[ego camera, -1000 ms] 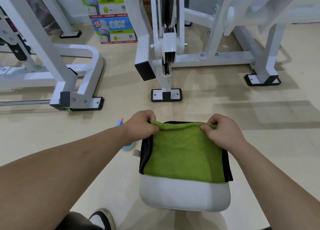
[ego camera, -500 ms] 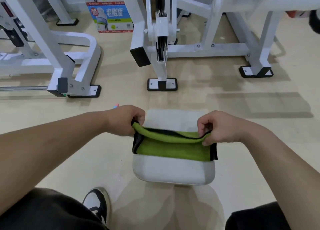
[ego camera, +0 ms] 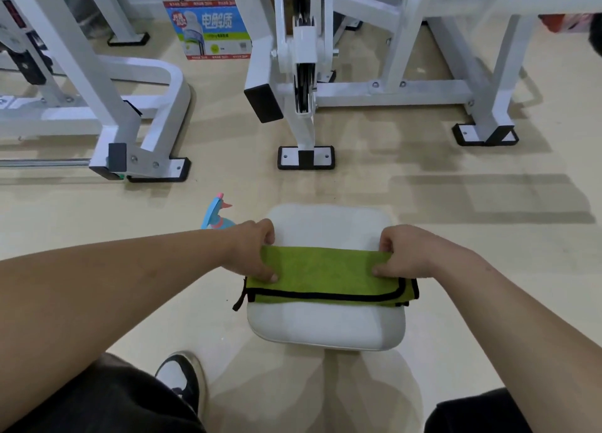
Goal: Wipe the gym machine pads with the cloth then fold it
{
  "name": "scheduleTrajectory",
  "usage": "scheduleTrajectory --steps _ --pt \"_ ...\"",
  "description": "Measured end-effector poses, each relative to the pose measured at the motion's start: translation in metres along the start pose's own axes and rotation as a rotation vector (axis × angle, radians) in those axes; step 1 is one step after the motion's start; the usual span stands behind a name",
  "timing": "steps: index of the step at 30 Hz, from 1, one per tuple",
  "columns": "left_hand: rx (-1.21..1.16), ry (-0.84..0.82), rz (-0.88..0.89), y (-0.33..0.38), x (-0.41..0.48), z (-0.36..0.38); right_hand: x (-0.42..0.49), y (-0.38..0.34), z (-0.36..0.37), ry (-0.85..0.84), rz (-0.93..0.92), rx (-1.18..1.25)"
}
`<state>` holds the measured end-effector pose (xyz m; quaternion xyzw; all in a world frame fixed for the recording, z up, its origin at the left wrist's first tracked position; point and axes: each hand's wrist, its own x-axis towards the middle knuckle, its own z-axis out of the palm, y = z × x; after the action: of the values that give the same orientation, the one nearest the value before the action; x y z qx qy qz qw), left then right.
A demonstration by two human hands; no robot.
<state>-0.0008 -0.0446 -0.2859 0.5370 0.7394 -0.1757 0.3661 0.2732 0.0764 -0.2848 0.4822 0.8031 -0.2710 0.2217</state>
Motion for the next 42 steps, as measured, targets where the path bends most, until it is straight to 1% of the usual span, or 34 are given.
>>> scheduleTrajectory --steps 1,3,5,8,11,13,14,15,17,18,19,20,22,23,24,25,26,27,28,33,36,37,39,40,42 --pt "-0.018 -0.005 -0.022 0.001 0.001 0.000 0.002 0.001 0.001 -0.036 0.016 0.013" --pt "-0.062 0.002 -0.043 0.000 0.001 0.000 0.004 0.001 0.001 -0.051 0.030 0.040" --pt "-0.167 0.015 -0.047 -0.004 0.000 0.002 0.005 -0.002 -0.001 -0.065 0.010 0.108" --pt "-0.482 0.027 -0.058 -0.017 -0.010 -0.006 0.004 -0.013 -0.004 -0.111 -0.031 0.323" --pt "-0.765 0.150 -0.082 -0.036 -0.026 -0.027 0.009 -0.026 -0.001 -0.092 0.014 0.545" --pt "-0.917 0.179 -0.111 -0.043 -0.039 -0.034 0.012 -0.033 0.005 -0.085 0.018 0.603" --pt "-0.952 0.190 -0.110 -0.042 -0.044 -0.036 0.013 -0.036 0.007 -0.047 0.006 0.557" --pt "-0.948 0.204 -0.112 -0.038 -0.049 -0.037 0.015 -0.038 0.007 0.017 -0.008 0.446" --pt "-0.906 0.259 -0.125 -0.021 -0.056 -0.041 0.013 -0.044 0.001 0.218 -0.029 0.183" --pt "-0.893 0.294 -0.110 -0.010 -0.057 -0.043 0.010 -0.047 -0.004 0.315 -0.055 0.176" --pt "-0.889 0.330 -0.097 0.003 -0.057 -0.044 0.007 -0.050 -0.008 0.354 -0.084 0.272" --pt "-0.897 0.361 -0.087 0.016 -0.056 -0.044 0.006 -0.052 -0.011 0.324 -0.101 0.471" --pt "-0.915 0.384 -0.075 0.043 -0.053 -0.041 -0.004 -0.059 -0.013 0.086 -0.049 0.930" --pt "-0.899 0.350 -0.050 0.055 -0.053 -0.039 -0.007 -0.059 -0.013 -0.028 -0.004 1.051" --pt "-0.874 0.271 0.005 0.064 -0.051 -0.036 -0.009 -0.057 -0.011 -0.106 0.041 1.105" --pt "-0.858 0.160 0.069 0.070 -0.050 -0.032 -0.008 -0.054 -0.008 -0.151 0.074 1.128" --pt "-0.850 0.060 0.126 0.072 -0.048 -0.028 -0.007 -0.050 -0.004 -0.170 0.099 1.130" --pt "-0.830 0.006 0.156 0.069 -0.046 -0.023 -0.007 -0.047 0.000 -0.164 0.119 1.116" --pt "-0.800 0.003 0.165 0.063 -0.043 -0.018 -0.007 -0.044 0.006 -0.150 0.126 1.095" --pt "-0.699 0.112 0.116 0.033 -0.030 -0.010 -0.001 -0.049 0.026 -0.015 0.055 0.902" --pt "-0.662 0.170 0.126 0.029 -0.024 -0.011 0.005 -0.051 0.021 0.082 0.065 0.830" --pt "-0.644 0.174 0.126 0.029 -0.023 -0.011 0.006 -0.050 0.018 0.116 0.073 0.734" --pt "-0.589 0.181 0.125 0.029 -0.021 -0.009 0.007 -0.045 0.016 0.155 0.095 0.442" --pt "-0.540 0.190 0.138 0.030 -0.021 -0.009 0.007 -0.042 0.015 0.175 0.097 0.361" --pt "-0.411 0.227 0.154 0.037 -0.027 -0.015 0.007 -0.042 0.011 0.205 0.072 0.355"
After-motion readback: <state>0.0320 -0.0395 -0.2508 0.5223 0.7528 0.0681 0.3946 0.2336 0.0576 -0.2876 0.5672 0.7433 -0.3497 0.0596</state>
